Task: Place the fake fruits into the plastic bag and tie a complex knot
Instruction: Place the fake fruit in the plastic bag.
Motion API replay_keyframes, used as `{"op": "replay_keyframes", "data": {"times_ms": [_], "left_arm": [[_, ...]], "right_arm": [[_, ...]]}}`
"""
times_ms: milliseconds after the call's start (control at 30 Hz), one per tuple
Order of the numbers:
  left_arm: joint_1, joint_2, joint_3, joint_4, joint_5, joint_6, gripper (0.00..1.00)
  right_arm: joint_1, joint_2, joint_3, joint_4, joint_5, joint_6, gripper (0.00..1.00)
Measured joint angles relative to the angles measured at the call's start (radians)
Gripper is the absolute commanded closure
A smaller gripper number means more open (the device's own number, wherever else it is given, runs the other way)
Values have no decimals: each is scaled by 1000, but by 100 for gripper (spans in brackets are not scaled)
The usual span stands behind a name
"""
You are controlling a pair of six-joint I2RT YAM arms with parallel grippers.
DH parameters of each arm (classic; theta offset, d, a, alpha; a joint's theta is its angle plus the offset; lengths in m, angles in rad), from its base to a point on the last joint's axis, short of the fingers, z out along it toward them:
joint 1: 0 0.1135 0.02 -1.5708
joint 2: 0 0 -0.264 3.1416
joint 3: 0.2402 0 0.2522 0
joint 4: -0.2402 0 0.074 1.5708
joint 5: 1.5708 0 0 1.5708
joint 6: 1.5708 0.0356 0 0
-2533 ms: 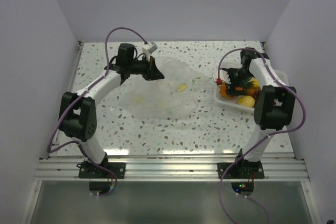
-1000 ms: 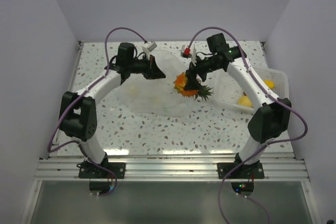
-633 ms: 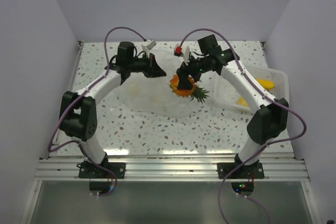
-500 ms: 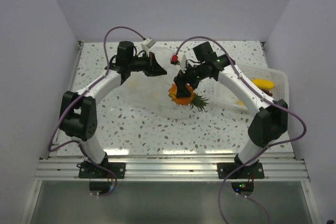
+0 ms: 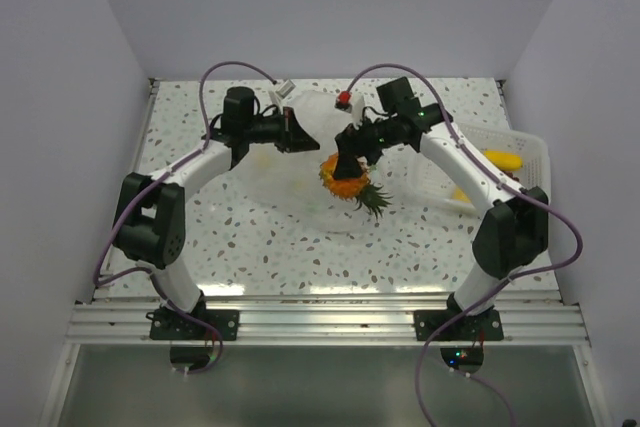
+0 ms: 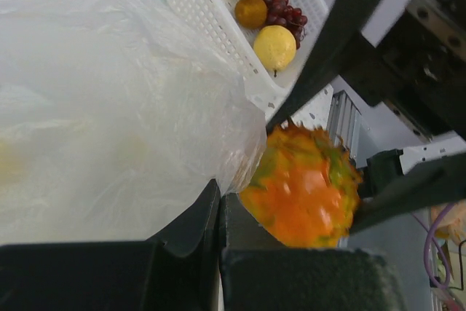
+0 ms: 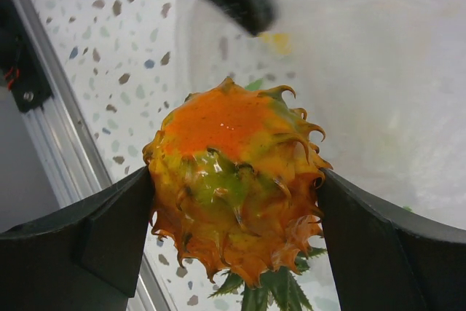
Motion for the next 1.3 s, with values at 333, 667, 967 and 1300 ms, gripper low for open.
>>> {"op": "replay_keyframes", "data": {"times_ms": [333,667,967,1300], "left_arm": [[14,2,-7,13,142,9,100],[14,48,-6,19,213,-11,100],[20,98,-56,298,332,-247,100],[24,400,-114,1030,469,-1046,100]], "right_arm": [[-164,68,-17,254,53,255,66],[-80,132,-40,365,44,363,66],[-42,97,-74,394,108,301,64],[-39,17,-263,639,89,314,63]]}}
